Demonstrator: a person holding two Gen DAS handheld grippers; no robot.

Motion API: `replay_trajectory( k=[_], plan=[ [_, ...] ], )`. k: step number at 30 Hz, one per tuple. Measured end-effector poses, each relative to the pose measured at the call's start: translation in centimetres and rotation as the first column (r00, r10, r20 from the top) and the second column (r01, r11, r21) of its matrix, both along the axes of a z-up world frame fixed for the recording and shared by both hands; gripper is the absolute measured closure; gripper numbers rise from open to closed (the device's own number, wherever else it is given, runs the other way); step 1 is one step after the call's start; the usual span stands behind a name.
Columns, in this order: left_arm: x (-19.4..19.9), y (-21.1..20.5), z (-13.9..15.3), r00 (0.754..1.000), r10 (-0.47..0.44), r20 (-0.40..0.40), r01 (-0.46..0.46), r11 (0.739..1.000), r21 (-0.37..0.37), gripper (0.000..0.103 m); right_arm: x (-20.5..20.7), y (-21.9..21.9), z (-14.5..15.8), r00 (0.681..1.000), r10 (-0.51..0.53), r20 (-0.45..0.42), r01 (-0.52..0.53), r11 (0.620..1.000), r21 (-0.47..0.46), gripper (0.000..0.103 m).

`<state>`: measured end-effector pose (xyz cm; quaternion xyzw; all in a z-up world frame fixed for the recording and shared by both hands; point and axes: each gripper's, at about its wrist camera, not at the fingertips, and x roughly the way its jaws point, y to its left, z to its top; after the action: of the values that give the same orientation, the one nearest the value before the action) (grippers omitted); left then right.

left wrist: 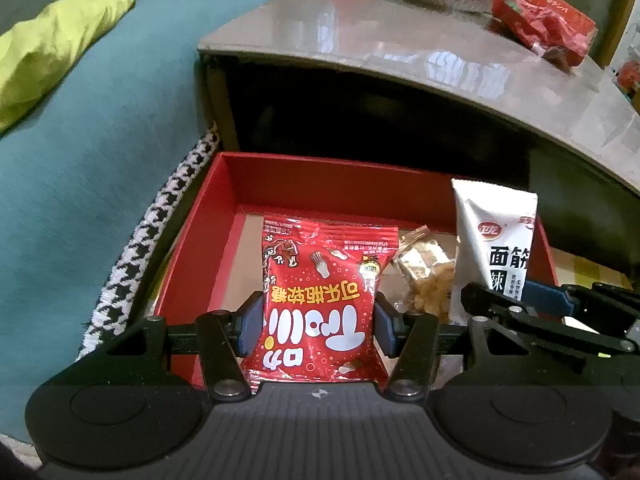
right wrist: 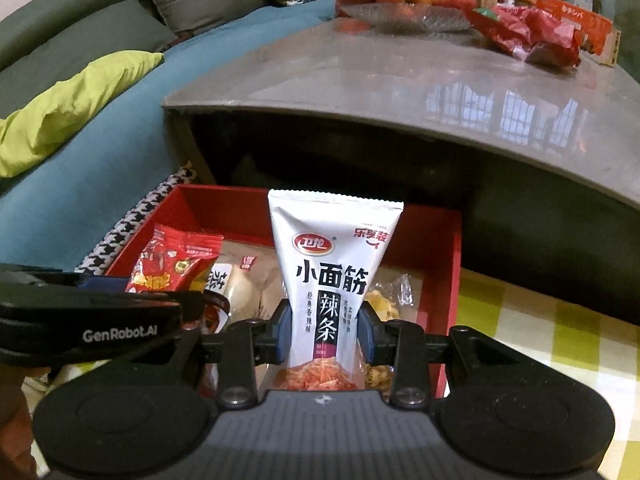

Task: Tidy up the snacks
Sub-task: 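Carry both packets into the red box and open both grippers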

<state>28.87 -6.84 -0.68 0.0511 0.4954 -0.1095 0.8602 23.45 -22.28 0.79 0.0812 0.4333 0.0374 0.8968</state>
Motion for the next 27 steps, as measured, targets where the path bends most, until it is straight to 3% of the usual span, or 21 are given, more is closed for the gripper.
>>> replay_trajectory(
  k=[20,27],
  plan=[
    [0.3,0.3,0.0,1.0,0.026,0.006,-0.026,1.0,0.01,0.028,0.7,-0.4,-0.8,0.999,0.002,-0.036,-0.001,0.999,0.035,0.05],
    [0.0,0.4,0.5,0.999,0.031,0.015,-0.031,1.0,0.005,0.026,0.2,-0.5,-0.2,1.0,-0.007,-0.004,0.007,0.999,0.046,0.05]
  ],
)
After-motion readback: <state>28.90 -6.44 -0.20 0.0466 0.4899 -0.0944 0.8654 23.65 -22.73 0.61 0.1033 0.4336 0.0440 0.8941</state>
